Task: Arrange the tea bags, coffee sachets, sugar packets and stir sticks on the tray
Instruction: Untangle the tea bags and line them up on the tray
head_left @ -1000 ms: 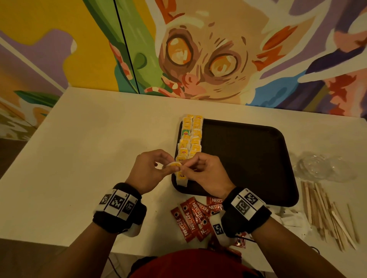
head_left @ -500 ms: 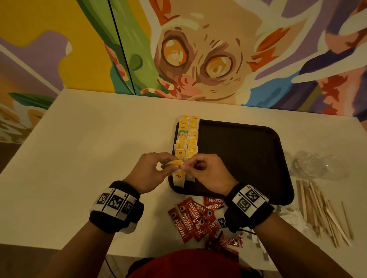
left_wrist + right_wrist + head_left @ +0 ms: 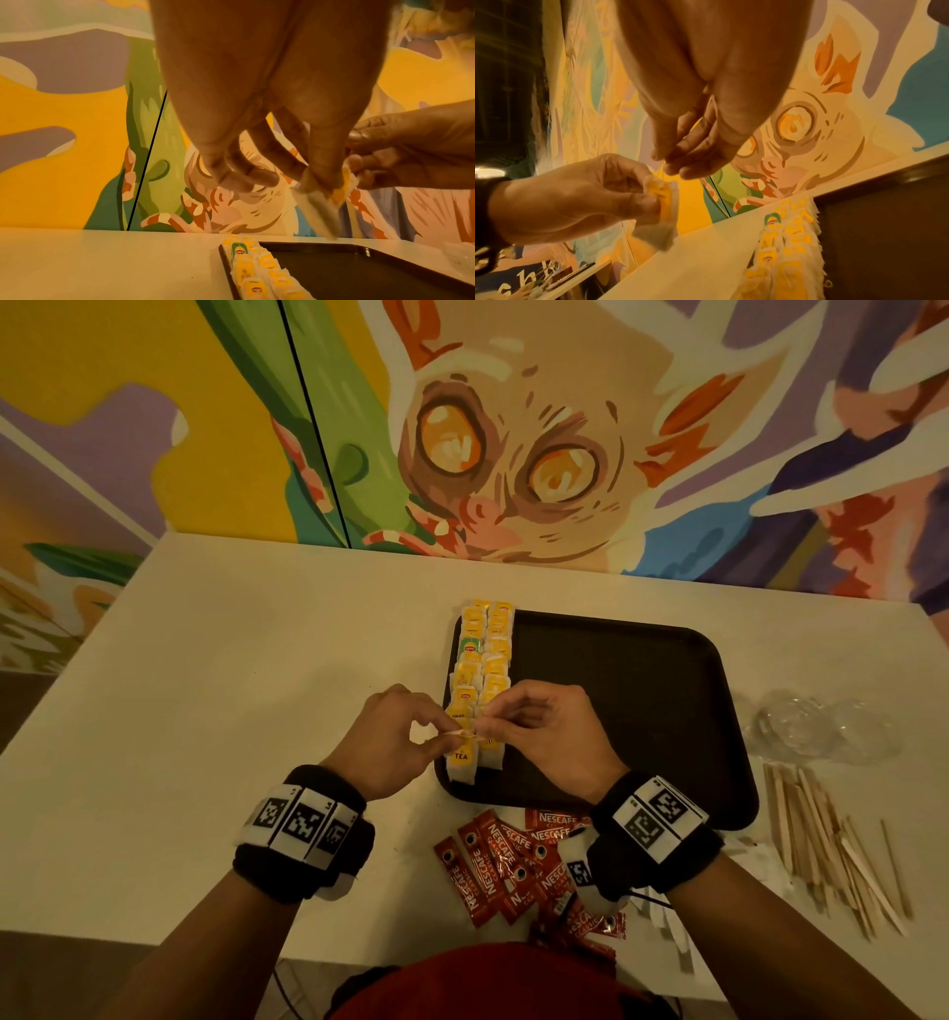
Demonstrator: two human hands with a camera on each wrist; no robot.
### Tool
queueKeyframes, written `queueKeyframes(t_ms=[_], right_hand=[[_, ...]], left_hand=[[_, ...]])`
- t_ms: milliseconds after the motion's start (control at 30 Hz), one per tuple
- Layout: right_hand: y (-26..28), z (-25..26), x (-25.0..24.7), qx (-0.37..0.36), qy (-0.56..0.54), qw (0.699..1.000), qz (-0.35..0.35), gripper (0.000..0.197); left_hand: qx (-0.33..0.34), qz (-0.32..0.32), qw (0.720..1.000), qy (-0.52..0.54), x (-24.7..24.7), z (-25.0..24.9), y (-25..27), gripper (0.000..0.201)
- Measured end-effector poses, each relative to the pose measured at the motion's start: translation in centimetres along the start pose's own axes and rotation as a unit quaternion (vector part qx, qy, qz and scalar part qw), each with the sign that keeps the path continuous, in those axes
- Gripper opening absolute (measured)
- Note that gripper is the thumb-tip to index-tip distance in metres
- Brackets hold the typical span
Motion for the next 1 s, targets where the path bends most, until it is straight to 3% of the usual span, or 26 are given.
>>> queueKeyframes(t_ms=[267, 600, 800, 1000], right_hand=[[-0.2, 2.1, -0.2, -0.018, 0.037, 0.999, 0.007, 0.01], [-1.3, 2.8, -0.8, -0.035, -0.003, 0.999, 0.025, 0.013], [-1.3, 1.6, -0.2, -0.009, -0.091, 0.995, 0.037, 0.018], [-0.8, 0.7, 0.5, 0.005, -0.092, 0.995, 0.04, 0.021]], left_hand=[[0.015, -0.03, 0.997, 0.067, -0.8, -1.0, 0.5, 0.009], [0.113, -0.078, 0.969, 0.208, -2.4, -3.0, 1.1, 0.015], [0.098, -0.15, 0.948, 0.264, -3.5, -3.0, 1.4, 0.013], [0.062, -0.2, 0.931, 0.298, -3.6, -2.3, 1.3, 0.016]])
Point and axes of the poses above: each hand's wrist, its own y-axis away from the middle knuckle, its own x-axis out of the palm, z = x × y, the point moved 7 cm from there along -y, towards the middle knuckle, and after that the axes turned 12 degrees about z, right-handed, at the moved point
